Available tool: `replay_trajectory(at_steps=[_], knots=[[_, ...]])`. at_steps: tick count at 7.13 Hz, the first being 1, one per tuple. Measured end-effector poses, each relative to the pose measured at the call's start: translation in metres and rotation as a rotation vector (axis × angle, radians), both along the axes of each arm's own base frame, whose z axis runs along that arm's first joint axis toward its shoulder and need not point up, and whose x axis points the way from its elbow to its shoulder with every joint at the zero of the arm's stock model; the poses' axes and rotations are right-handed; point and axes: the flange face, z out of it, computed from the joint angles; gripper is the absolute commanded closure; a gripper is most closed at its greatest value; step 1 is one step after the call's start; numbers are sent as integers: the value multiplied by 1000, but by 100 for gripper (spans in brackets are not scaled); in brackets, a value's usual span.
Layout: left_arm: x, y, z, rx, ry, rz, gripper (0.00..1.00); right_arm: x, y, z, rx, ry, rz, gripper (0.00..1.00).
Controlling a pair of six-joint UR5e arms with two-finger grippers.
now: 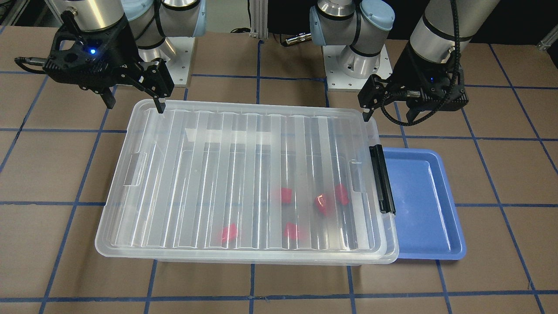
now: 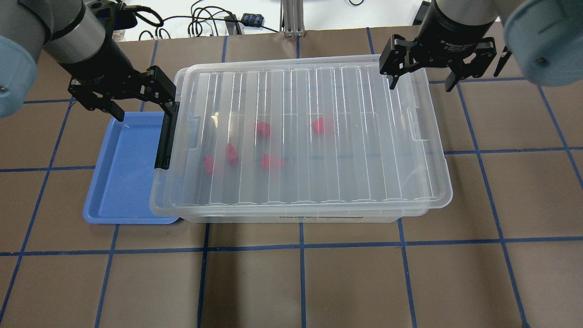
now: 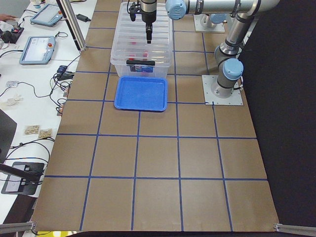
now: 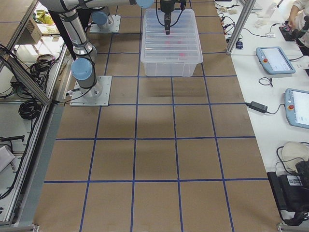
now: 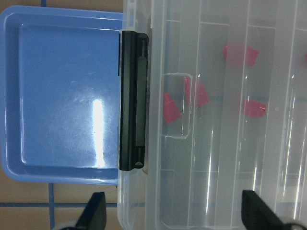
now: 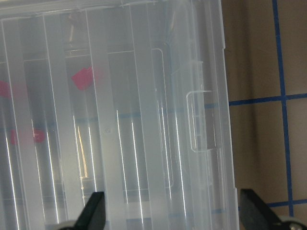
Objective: Place red block in blue tray from box
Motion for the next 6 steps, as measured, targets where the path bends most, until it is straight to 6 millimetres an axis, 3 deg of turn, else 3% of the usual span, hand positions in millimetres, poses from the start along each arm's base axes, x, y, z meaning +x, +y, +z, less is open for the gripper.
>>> replay_trajectory(at_steps=[6], knots=[[5, 5, -6, 57, -11, 3, 0, 0, 1, -7, 18, 3, -1, 0]])
